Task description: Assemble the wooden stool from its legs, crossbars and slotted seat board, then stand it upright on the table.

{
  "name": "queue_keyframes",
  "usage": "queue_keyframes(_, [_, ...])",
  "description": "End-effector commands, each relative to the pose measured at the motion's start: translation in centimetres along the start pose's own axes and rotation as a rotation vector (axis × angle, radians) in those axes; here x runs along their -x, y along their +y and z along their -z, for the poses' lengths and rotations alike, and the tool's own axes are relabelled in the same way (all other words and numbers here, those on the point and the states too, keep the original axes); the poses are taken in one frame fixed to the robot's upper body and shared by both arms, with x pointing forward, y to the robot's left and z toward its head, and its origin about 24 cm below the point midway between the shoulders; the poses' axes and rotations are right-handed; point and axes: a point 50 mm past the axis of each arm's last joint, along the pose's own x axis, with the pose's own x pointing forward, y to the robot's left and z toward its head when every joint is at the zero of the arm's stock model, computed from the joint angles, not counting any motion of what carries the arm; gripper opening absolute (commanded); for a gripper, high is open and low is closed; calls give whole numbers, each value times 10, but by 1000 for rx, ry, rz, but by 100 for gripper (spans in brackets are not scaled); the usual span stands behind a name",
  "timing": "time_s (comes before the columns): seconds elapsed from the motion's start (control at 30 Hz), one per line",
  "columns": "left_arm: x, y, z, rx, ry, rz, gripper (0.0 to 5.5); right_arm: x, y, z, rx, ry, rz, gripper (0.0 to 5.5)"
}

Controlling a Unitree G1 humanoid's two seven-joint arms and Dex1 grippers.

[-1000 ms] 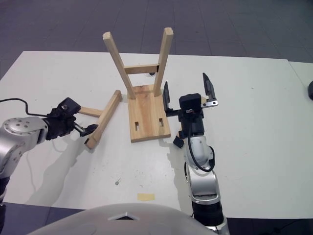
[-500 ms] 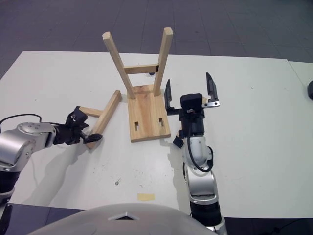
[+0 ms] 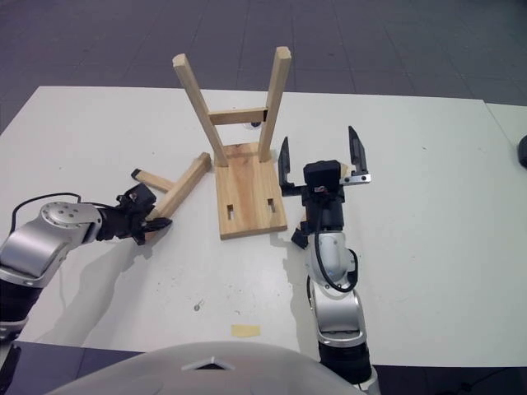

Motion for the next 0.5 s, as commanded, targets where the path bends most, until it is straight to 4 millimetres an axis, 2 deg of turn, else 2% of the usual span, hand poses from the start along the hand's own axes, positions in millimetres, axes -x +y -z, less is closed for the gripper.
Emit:
queue_keyframes(0.03, [-3, 1, 18, -17, 91, -15, 119, 0, 0, -1, -4, -5, 8, 540])
queue_keyframes(0.17, [-2, 7, 20, -76, 83, -59, 104, -1, 3, -3, -6, -14, -2, 540])
queue_keyframes(0.23, [0, 18, 15, -88, 35, -150, 104, 0, 3, -2, -4, -12, -5, 540])
queue_keyframes(0.37, [6, 46, -7, -94, -97, -415, 104, -2, 2, -1, 0, -12, -14, 540])
queue_keyframes(0.5, [21, 72, -43, -98, -288, -688, 104, -7, 1, -3, -11, -33, -20, 540])
